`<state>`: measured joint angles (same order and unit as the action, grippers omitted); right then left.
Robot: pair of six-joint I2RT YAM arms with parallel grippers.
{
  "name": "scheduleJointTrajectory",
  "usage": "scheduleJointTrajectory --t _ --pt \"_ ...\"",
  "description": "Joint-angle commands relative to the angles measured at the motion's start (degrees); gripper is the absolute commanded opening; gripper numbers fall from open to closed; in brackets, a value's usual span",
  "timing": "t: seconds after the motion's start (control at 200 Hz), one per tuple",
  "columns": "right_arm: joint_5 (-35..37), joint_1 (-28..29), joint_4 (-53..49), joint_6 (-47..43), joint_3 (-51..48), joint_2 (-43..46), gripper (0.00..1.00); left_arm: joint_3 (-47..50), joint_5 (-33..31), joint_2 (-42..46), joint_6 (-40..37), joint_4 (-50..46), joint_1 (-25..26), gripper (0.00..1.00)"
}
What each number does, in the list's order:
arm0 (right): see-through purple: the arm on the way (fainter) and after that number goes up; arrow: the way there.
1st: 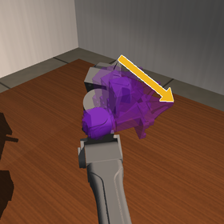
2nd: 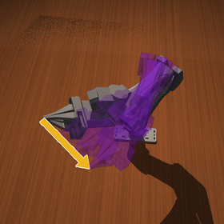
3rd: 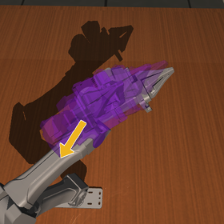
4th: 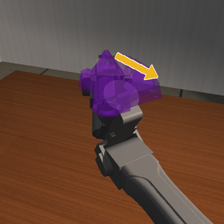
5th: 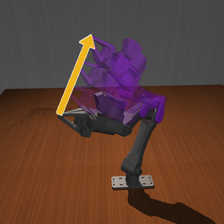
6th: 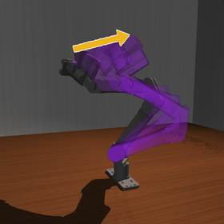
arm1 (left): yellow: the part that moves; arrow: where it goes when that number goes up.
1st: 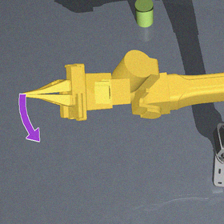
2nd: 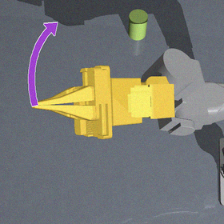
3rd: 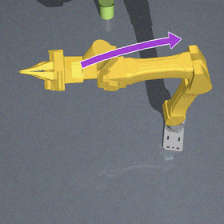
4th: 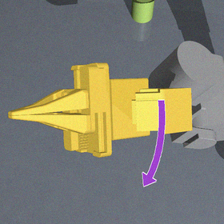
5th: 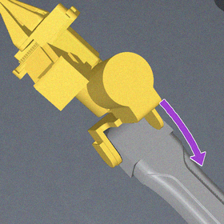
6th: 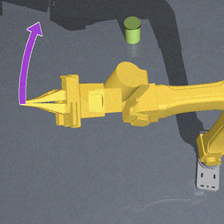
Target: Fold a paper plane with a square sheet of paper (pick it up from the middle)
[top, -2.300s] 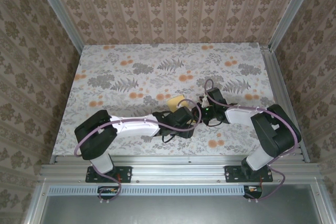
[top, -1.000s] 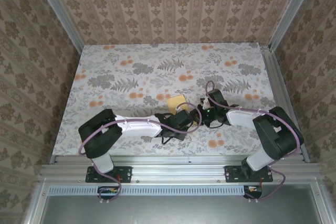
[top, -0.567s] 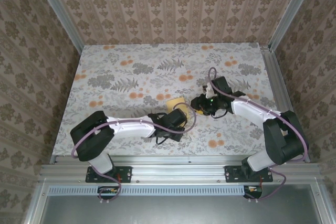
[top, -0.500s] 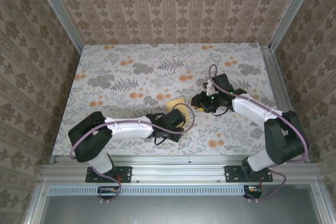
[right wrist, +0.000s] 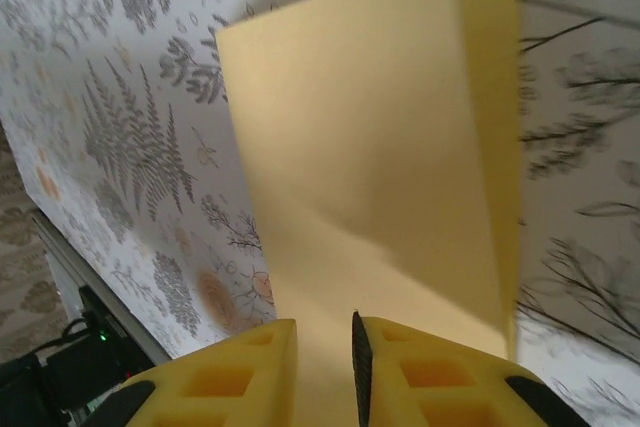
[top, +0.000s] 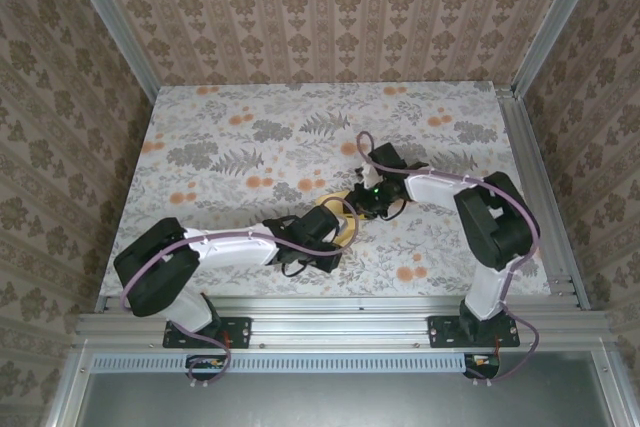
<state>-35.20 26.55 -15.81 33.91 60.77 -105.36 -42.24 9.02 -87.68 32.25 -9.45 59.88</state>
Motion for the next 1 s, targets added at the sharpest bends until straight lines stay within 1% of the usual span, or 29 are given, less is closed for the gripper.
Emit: scheduleJointTrajectory --t 0.0,0.465,0.995 --pt "-0.8 1.3 -0.4 -3.0 3.3 -2.9 0.23 1.8 2.7 1.4 -0.5 1.8 -1.2 0.1" --pt "8.2 3.8 -8.1 -10.5 5.7 -7.6 0.18 5.0 6.0 3.7 0.7 3.9 -5.7 0.1" --pt "8.2 4.0 -8.8 -11.8 5.5 -8.4 0.15 5.1 8.5 2.7 0.9 4.0 -8.7 0.11"
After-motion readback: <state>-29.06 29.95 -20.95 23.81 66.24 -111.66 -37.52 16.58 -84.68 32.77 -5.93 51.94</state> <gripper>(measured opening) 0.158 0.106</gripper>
